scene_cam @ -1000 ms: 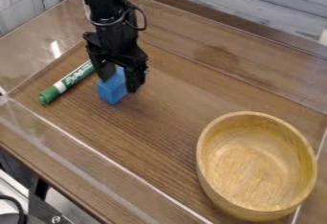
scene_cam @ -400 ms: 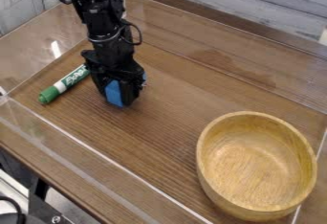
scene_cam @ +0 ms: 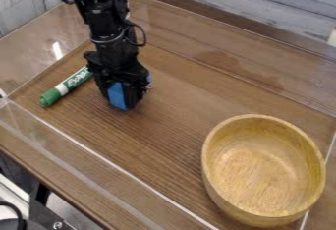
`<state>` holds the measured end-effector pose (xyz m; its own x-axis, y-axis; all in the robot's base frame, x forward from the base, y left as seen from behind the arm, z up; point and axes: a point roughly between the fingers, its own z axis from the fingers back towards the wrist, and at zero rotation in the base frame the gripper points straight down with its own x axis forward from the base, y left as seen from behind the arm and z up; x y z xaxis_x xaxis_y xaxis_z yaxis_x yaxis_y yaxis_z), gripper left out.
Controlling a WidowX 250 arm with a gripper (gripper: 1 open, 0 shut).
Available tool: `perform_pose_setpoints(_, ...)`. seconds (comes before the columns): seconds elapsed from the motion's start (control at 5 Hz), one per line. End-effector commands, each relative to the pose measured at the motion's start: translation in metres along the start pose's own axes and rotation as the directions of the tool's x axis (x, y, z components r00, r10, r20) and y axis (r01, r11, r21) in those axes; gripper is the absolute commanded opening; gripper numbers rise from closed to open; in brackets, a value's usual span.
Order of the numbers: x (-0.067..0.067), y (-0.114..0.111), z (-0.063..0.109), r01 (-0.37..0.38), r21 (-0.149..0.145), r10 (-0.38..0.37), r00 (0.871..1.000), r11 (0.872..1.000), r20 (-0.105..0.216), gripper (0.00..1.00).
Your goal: Remove the blue block from inside the brown bowl and put it on the table
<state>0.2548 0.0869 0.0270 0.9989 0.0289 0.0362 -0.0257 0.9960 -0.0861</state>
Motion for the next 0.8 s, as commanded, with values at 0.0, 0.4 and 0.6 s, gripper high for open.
perform_pose_setpoints(0.0, 0.011, -0.004, 0.016, 0.015, 0.013, -0.016, 0.999, 1.0, 0.046, 0.0)
perform_pose_setpoints(0.4, 0.011, -0.012, 0.02, 0.027, 0.0, -0.027, 0.999, 1.0, 0.03, 1.0)
perform_pose_setpoints(0.6, 0.012, -0.016, 0.021, 0.034, -0.01, -0.033, 0.999, 0.999, 0.029, 1.0)
